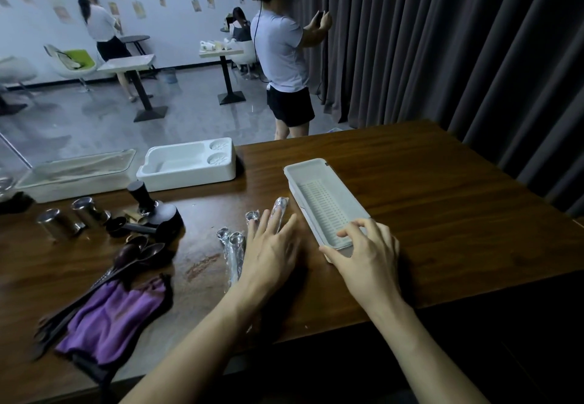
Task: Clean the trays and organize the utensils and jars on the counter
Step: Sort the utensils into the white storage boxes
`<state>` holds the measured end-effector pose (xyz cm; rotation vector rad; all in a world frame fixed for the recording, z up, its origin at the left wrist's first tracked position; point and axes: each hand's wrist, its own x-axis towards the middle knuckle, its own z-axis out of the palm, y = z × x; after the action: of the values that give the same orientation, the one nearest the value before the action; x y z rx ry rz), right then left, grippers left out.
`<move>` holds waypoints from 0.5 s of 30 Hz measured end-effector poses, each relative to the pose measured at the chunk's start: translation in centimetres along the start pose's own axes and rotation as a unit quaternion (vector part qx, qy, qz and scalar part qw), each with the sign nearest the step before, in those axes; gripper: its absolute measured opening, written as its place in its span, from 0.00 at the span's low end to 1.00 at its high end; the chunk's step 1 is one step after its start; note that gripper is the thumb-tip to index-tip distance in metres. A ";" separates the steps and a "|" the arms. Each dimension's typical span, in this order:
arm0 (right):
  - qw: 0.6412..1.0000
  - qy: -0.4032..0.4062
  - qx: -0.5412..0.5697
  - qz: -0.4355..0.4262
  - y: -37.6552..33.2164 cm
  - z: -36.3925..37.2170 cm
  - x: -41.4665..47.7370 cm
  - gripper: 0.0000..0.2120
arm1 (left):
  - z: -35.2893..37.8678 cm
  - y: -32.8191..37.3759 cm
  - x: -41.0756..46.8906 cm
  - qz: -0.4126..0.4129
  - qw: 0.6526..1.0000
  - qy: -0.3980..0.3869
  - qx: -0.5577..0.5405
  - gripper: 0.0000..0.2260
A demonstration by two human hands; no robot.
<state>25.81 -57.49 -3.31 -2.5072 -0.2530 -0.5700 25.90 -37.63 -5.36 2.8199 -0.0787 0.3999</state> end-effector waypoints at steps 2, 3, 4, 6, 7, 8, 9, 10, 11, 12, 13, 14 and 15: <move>1.000 0.008 0.013 0.002 -0.3 0.0 0.1 0.18 | -0.1 1.1 0.2 0.030 0.995 0.006 -0.094 0.25; 1.000 0.010 0.022 0.002 -0.5 -0.1 0.2 0.18 | -0.2 1.7 0.3 0.013 0.989 -0.009 -0.149 0.25; 0.999 0.009 0.035 0.000 -0.7 -0.2 0.3 0.18 | -0.1 2.2 0.4 -0.011 0.980 -0.024 -0.196 0.26; 0.998 0.003 0.063 -0.011 -1.0 -0.3 0.6 0.17 | 0.3 2.6 0.4 -0.053 0.967 -0.030 -0.249 0.30; 0.997 0.001 0.070 -0.024 -1.1 -0.4 0.6 0.17 | 0.5 2.6 0.5 -0.063 0.964 -0.031 -0.255 0.32; 0.997 0.000 0.072 -0.039 -1.2 -0.5 0.7 0.17 | 0.6 2.5 0.5 -0.067 0.964 -0.034 -0.256 0.33; 0.996 -0.001 0.074 -0.051 -1.2 -0.5 0.6 0.17 | 0.8 2.4 0.5 -0.072 0.963 -0.037 -0.258 0.33; 0.995 0.004 0.077 -0.062 -1.1 -0.6 0.6 0.16 | 0.7 2.4 0.5 -0.075 0.962 -0.039 -0.260 0.33; 0.994 0.019 0.078 -0.075 -0.9 -0.5 0.5 0.14 | 0.8 2.4 0.5 -0.079 0.961 -0.043 -0.263 0.33; 0.992 0.040 0.077 -0.088 -0.7 -0.5 0.4 0.12 | 0.5 2.6 0.4 -0.083 0.960 -0.049 -0.262 0.33; 0.990 0.060 0.077 -0.101 -0.4 -0.5 0.4 0.12 | 0.4 2.7 0.4 -0.087 0.960 -0.052 -0.262 0.33; 0.987 0.076 0.080 -0.113 -0.1 -0.5 0.5 0.11 | 0.3 2.7 0.3 -0.089 0.960 -0.056 -0.261 0.32; 0.985 0.090 0.085 -0.121 0.3 -0.6 0.6 0.10 | 0.3 2.8 0.3 -0.088 0.960 -0.057 -0.260 0.30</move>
<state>26.23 -58.00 -2.74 -2.2590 -0.5195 -0.8313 25.99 -40.35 -4.77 2.3019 0.0391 0.1444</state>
